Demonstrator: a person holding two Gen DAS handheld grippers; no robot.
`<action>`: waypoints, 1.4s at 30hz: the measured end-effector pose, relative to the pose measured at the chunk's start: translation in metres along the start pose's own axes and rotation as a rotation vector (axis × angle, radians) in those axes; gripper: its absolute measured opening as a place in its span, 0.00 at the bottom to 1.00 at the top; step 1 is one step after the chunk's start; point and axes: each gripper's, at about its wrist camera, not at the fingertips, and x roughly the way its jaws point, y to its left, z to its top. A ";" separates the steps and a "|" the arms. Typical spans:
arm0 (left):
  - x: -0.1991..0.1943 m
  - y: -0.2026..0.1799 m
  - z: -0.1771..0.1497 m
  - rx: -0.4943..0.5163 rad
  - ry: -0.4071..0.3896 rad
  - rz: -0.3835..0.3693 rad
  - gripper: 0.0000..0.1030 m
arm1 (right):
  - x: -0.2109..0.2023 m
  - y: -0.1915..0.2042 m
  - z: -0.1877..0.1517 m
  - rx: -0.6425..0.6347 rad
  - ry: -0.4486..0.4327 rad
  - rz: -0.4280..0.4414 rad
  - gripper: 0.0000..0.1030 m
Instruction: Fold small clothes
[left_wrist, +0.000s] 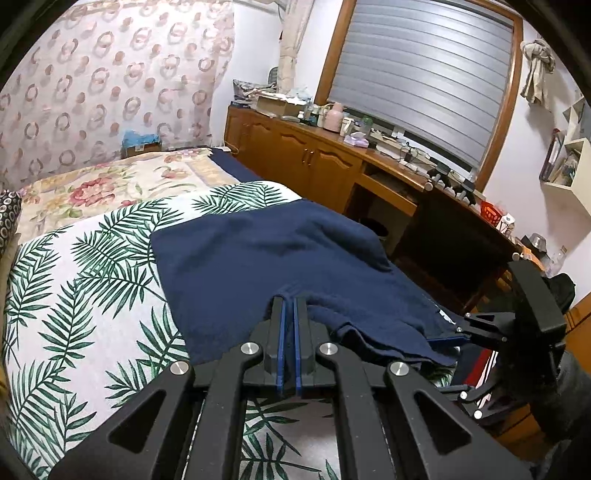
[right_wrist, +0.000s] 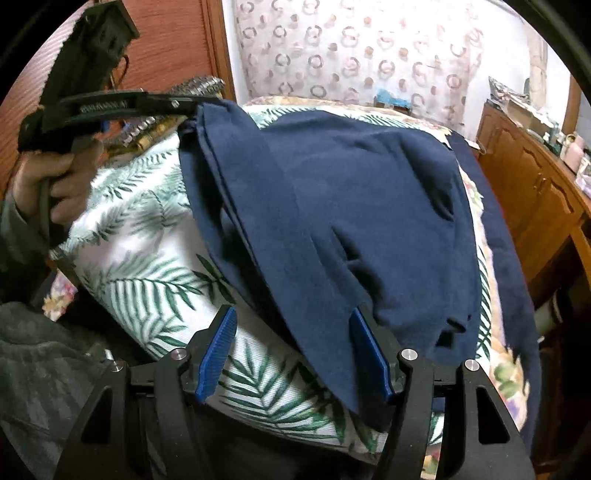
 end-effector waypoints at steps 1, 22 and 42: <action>0.000 0.001 0.000 -0.002 0.000 0.001 0.04 | 0.001 -0.001 0.001 0.003 0.005 -0.012 0.64; -0.015 0.001 -0.004 -0.012 -0.022 -0.001 0.04 | 0.005 -0.024 0.000 -0.015 -0.042 -0.121 0.06; 0.019 0.076 0.052 -0.063 -0.016 0.083 0.04 | 0.030 -0.045 0.151 -0.077 -0.270 -0.169 0.05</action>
